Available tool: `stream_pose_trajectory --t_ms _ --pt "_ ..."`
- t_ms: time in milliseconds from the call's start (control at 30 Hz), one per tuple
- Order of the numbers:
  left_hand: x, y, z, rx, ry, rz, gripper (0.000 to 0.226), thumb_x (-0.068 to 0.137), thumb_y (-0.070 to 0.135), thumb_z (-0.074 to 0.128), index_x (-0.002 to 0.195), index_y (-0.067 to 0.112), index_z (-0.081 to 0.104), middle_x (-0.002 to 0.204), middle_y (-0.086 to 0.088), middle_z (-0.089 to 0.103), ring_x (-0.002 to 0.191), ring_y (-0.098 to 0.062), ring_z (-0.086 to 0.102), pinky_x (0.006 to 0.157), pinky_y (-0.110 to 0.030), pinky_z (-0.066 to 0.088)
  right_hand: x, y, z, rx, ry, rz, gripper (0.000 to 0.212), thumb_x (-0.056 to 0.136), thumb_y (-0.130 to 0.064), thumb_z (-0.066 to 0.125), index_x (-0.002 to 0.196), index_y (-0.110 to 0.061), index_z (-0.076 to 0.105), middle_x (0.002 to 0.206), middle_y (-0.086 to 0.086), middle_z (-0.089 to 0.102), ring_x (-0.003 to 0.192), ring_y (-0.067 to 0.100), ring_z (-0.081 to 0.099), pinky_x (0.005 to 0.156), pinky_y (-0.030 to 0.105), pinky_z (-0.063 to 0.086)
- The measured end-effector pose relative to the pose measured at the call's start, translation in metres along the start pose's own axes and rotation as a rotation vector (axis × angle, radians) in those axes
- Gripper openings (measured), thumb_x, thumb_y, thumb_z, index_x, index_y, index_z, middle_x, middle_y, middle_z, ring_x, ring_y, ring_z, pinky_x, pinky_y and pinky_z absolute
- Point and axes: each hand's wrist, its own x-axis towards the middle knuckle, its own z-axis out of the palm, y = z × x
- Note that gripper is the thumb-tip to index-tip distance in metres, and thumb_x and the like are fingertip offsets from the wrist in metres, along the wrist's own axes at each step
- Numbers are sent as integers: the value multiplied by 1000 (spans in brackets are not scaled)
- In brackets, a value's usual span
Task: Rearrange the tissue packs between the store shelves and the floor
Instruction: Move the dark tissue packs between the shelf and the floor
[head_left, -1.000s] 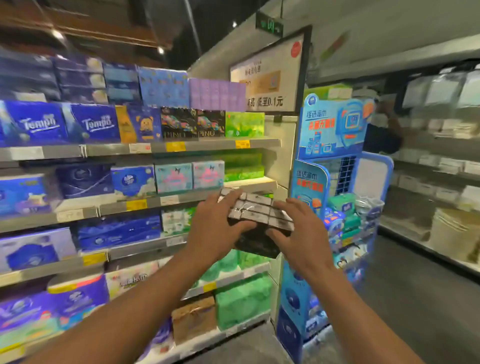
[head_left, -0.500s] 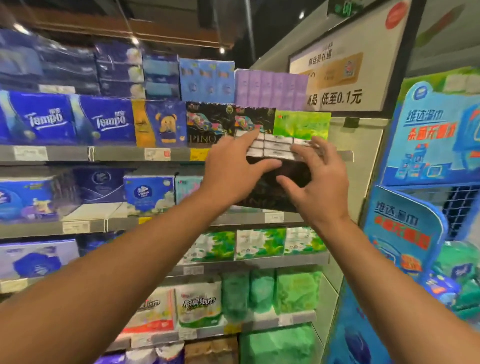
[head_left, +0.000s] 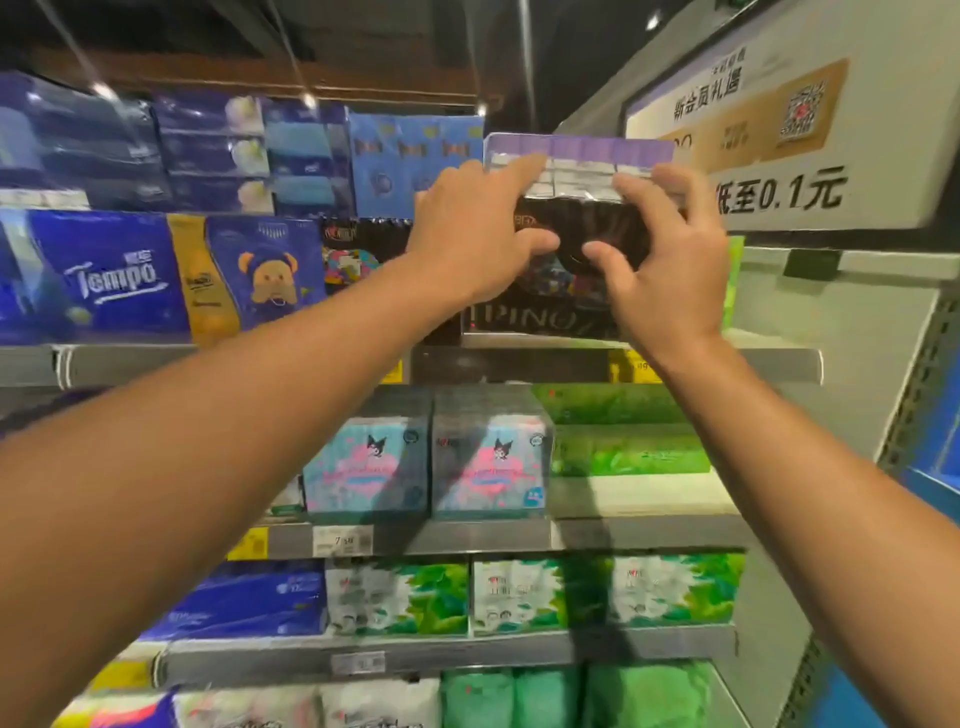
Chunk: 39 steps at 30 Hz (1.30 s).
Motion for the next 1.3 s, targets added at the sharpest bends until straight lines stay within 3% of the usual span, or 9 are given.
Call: stream_pose_trajectory --t_ms 267,533,667,733,800,900,1000,1100,1300 --pt "48 -44 71 171 -143 -60 58 86 66 50 138 44 36 133 -10 55 132 -41 30 102 -72 20 27 56 89 22 -100 40 52 79 -32 74 127 -20 61 134 10 48 118 30 51 105 38 39" --pt "60 -66 103 387 -27 -88 58 85 70 44 133 39 44 135 -11 48 125 -37 39 99 -59 24 28 79 136 90 -156 -1 73 73 -45 71 139 -21 49 148 13 34 129 30 43 108 39 37" --pt "45 -53 107 401 121 -22 53 86 53 53 134 30 48 136 -7 45 128 -31 38 107 -55 24 30 83 141 60 -168 -29 79 74 -51 67 144 -23 43 155 14 24 136 30 40 108 44 37" --pt "32 -37 113 398 208 90 49 82 42 54 128 25 54 130 -7 51 121 -29 45 100 -46 33 28 86 139 65 -176 -38 81 73 -50 65 146 -25 40 159 14 18 137 28 39 108 39 37" --pt "19 -20 122 301 245 140 43 78 34 56 120 21 60 118 -7 56 109 -29 51 86 -41 39 23 92 133 130 -193 -59 80 72 -41 65 146 -23 40 160 16 15 137 24 39 107 26 34" --pt "-1 -5 140 55 235 146 34 78 22 61 111 14 64 107 -9 58 99 -30 53 82 -43 43 7 105 112 183 -245 -58 78 74 -32 68 146 -19 40 160 15 20 141 20 35 106 14 27" --pt "-20 1 157 -122 204 132 32 77 18 65 108 10 66 104 -10 59 99 -29 55 85 -40 45 -18 114 82 124 -258 -1 73 75 -27 71 143 -16 45 153 9 39 139 19 39 113 21 29" --pt "-38 18 178 -282 167 217 29 76 15 67 105 9 66 101 -11 60 97 -30 56 86 -39 45 -54 113 47 11 -238 40 62 78 -21 70 136 -9 52 138 8 55 129 22 51 108 31 38" --pt "-116 89 219 -678 -101 360 36 73 17 66 109 13 65 105 -9 60 96 -29 58 86 -38 48 -177 91 -37 -327 -242 322 57 78 -23 70 131 -7 56 129 9 61 120 25 57 102 34 43"
